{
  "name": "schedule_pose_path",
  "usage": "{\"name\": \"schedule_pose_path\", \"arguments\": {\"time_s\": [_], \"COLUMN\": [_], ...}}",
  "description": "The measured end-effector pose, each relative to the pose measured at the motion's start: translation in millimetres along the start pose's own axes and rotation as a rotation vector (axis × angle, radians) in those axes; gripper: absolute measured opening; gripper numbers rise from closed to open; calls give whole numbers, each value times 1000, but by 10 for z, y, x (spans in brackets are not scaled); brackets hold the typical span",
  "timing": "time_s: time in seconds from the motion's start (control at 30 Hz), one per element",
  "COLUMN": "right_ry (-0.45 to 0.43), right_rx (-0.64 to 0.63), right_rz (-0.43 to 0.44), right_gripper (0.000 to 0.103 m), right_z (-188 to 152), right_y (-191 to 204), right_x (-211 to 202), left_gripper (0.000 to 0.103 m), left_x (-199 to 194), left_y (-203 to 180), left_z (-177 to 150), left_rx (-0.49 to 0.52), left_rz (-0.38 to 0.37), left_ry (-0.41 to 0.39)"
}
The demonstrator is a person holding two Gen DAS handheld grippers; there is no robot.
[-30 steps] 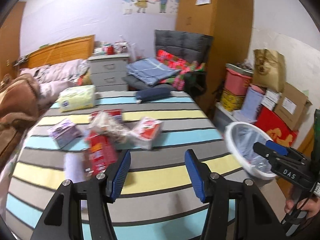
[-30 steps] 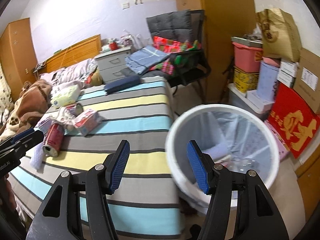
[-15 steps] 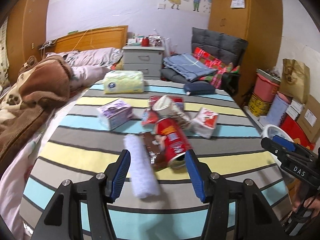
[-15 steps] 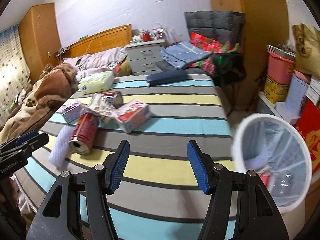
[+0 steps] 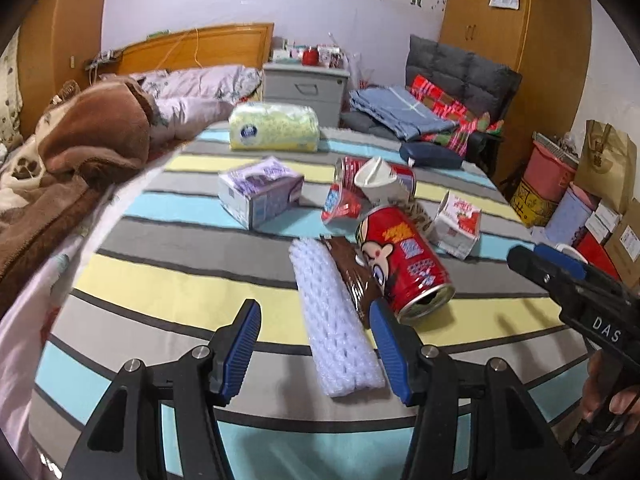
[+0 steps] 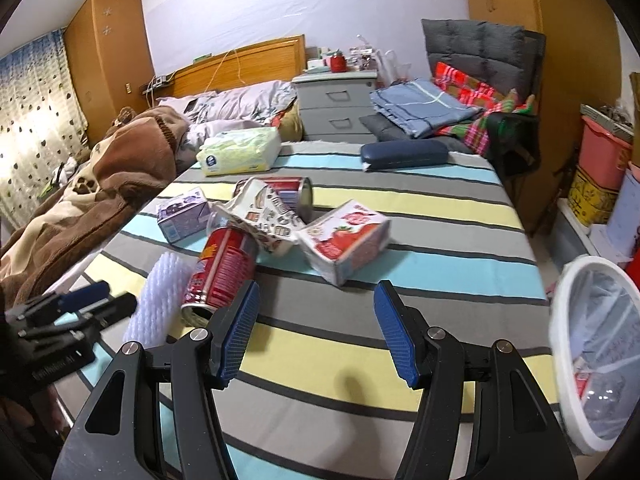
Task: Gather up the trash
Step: 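Approach the red can with the right tool while the left tool approaches the white foam sleeve, then grasp the red can with the right tool while the left tool grasps the white foam sleeve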
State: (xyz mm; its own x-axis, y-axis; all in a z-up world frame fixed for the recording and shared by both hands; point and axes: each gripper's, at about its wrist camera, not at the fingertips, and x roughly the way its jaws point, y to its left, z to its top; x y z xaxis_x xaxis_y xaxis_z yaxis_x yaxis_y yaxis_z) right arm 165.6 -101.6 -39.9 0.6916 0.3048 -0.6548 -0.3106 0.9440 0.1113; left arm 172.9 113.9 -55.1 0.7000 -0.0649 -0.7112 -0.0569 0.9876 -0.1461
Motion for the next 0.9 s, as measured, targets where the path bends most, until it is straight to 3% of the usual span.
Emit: {"name": "schedule_pose_path", "arguments": {"time_s": [0.43,0.9], "right_ry": [30,120], "right_rx": [-4,-5], "right_rz": [57,144], "right_gripper": [61,62], "right_z": [109,139], "right_y": [216,442], "right_x": [234,568], "left_gripper": [58,58], "left_x": [426,370], "left_y": [80,514], "left_z": [3,73], "left_rx": [22,-5], "left_rz": [-69,5], "left_ry": [92,74]}}
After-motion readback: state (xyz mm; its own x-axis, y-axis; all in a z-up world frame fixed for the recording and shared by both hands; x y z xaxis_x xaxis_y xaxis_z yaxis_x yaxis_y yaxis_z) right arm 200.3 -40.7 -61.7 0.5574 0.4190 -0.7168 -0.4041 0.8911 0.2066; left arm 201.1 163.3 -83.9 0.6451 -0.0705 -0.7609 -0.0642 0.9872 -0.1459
